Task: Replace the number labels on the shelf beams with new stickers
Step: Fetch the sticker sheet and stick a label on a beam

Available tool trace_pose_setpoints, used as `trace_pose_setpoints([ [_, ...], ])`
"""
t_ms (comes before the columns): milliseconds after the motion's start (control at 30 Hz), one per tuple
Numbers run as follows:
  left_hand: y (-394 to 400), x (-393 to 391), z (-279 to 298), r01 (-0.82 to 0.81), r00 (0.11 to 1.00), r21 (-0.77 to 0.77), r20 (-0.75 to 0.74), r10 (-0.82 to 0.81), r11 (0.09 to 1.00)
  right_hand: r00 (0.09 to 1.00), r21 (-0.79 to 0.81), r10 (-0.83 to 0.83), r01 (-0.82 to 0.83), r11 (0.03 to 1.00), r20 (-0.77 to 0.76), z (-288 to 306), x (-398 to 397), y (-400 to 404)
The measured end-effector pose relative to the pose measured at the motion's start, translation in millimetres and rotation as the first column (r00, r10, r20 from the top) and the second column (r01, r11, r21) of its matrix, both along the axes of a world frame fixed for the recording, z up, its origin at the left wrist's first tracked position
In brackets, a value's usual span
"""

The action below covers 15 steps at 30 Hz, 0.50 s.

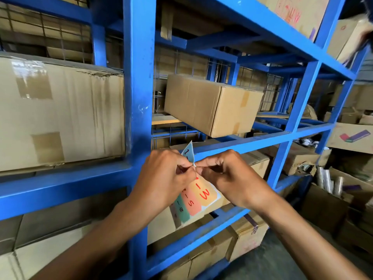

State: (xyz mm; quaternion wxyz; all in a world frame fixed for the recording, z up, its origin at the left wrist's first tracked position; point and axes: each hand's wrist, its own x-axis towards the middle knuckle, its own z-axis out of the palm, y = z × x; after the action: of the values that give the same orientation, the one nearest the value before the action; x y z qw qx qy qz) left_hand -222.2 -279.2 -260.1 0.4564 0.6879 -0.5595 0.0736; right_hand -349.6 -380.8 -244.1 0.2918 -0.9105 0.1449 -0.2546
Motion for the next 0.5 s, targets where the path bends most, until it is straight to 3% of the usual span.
trace_pose_setpoints([
  [167,-10,-2,-1,-0.044,0.998,0.056,-0.039,0.046,0.997,0.997,-0.157,-0.061,0.055,0.986,-0.035,-3,-1,-5],
  [500,-25,-5,-6,-0.021,0.987,-0.007,-0.158,0.019,1.0,0.996,-0.112,-0.087,0.084,0.99,-0.023,-8,-7,-17],
])
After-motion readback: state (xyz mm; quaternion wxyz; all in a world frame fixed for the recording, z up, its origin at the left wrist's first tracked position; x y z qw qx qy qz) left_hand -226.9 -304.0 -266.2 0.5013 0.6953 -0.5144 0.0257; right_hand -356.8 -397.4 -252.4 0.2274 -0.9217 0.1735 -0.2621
